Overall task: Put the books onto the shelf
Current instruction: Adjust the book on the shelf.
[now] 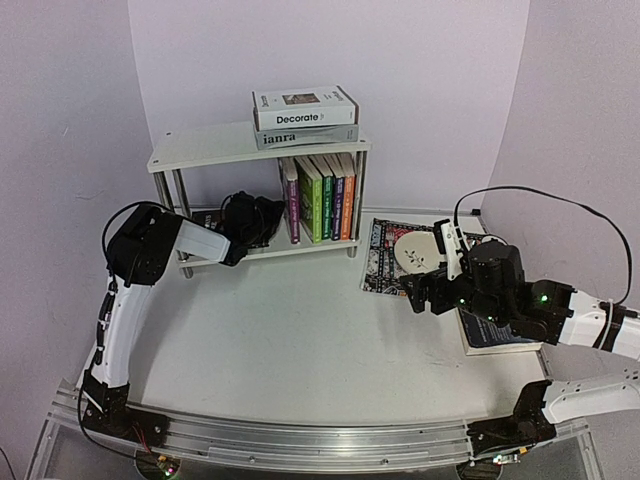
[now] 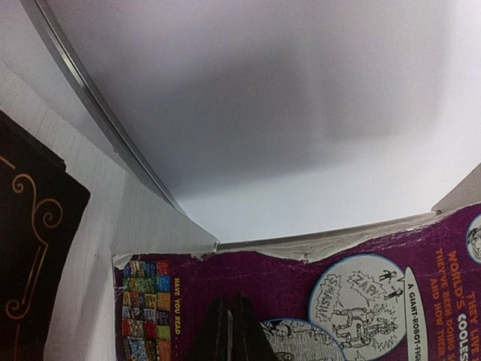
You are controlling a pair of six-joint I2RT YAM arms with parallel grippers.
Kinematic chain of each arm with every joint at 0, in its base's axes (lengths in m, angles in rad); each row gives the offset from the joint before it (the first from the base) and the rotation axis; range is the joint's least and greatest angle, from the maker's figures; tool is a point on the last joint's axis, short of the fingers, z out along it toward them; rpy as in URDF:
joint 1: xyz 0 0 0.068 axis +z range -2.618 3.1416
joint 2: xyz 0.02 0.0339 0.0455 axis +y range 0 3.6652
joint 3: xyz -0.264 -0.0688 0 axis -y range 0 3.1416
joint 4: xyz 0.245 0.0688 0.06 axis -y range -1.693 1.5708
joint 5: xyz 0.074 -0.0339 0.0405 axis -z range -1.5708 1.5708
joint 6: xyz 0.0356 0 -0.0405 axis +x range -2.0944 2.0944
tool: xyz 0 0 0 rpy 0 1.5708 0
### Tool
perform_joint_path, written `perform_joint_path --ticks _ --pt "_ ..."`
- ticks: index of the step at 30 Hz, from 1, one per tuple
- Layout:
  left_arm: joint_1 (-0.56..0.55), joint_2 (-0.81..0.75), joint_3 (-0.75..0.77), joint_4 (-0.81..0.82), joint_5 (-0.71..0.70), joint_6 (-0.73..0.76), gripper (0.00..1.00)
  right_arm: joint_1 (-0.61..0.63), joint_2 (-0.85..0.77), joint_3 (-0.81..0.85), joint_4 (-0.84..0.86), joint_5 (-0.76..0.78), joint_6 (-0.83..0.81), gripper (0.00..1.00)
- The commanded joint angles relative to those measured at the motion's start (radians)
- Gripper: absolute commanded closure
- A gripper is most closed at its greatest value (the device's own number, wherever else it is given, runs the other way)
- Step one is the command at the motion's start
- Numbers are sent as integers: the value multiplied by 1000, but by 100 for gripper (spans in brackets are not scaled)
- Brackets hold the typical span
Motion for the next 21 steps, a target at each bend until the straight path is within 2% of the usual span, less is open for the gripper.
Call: perform_joint_path --ticks 1,21 --pt "-2 -69 -23 -14 0 21 92 -3 -10 -1 13 7 18 2" --pt "-53 -89 -13 -13 110 3 91 -3 19 1 32 -5 35 2"
